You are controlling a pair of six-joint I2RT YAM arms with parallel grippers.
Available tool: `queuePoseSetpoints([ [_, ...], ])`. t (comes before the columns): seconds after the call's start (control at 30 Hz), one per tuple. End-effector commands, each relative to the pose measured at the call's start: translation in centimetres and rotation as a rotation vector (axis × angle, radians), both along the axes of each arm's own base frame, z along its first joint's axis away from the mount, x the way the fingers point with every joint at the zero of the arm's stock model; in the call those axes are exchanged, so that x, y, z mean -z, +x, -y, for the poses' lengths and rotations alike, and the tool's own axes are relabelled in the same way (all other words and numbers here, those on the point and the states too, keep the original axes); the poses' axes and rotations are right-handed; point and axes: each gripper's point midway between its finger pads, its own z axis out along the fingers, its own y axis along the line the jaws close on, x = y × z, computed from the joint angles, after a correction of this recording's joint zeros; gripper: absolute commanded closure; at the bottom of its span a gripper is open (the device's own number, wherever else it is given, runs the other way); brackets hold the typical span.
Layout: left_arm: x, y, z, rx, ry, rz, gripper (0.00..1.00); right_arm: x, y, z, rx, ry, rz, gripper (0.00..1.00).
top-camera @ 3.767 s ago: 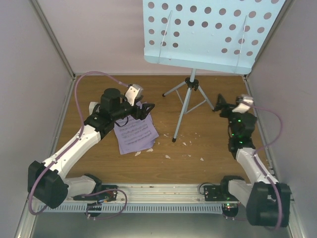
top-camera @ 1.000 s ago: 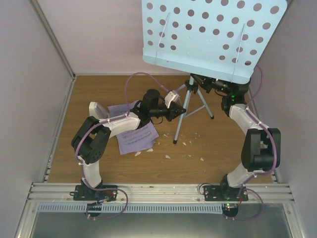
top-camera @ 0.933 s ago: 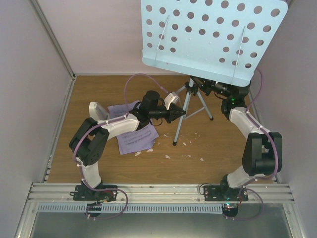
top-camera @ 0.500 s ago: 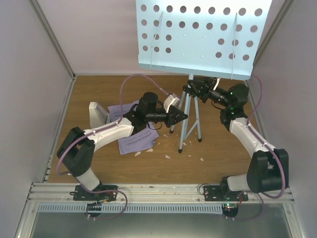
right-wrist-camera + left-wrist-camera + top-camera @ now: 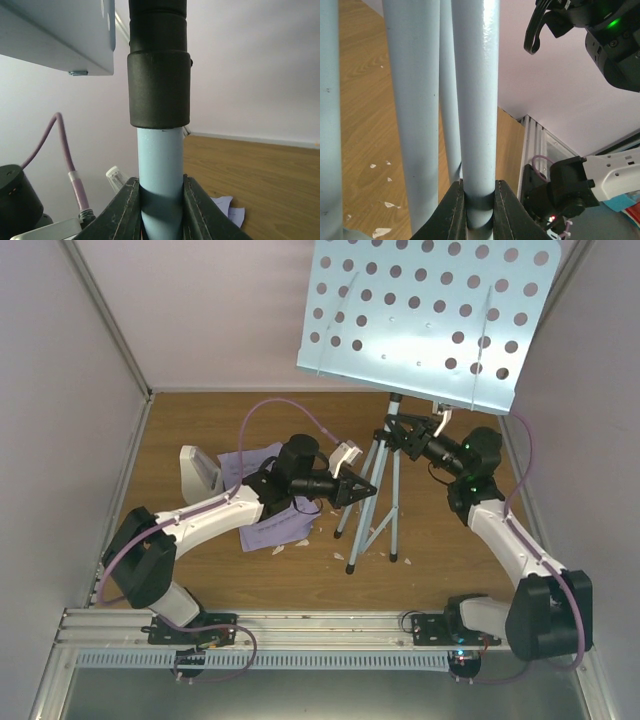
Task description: Pack up the instrument practice props
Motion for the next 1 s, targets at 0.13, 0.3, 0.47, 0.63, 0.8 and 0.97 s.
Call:
queuePoseSetpoints([
  [0.13, -14.2, -1.1, -0.6, -0.016, -0.333, 0.325, 1.0, 5.3, -0.8, 0.6, 0.098, 0.104, -0.275, 1.0],
  [0.3, -11.0, -0.8, -0.3, -0.023, -0.29, 0.239, 1.0, 9.6, -0.5, 1.7, 0.178, 0.147, -0.381, 1.0],
  [0.47, -7.6, -0.1, 0.4, -0.033, -0.242, 0.178, 1.0, 13.5, -0.3, 2.4, 0.233, 0.157, -0.459, 1.0],
  [0.63, -3.8, 0.7, 1.4, -0.037, -0.177, 0.105, 1.0, 16.2, 0.3, 2.9, 0.279, 0.124, -0.505, 0.99],
  [0.8, -1.0, 1.0, 2.2, -0.047, -0.117, 0.084, 1.0, 18.7, 0.2, 3.5, 0.317, 0.115, -0.55, 0.99],
  [0.97, 1.8, 1.2, 3.6, -0.049, -0.025, 0.078, 0.99, 21.0, 0.0, 4.8, 0.373, 0.107, -0.589, 1.0],
])
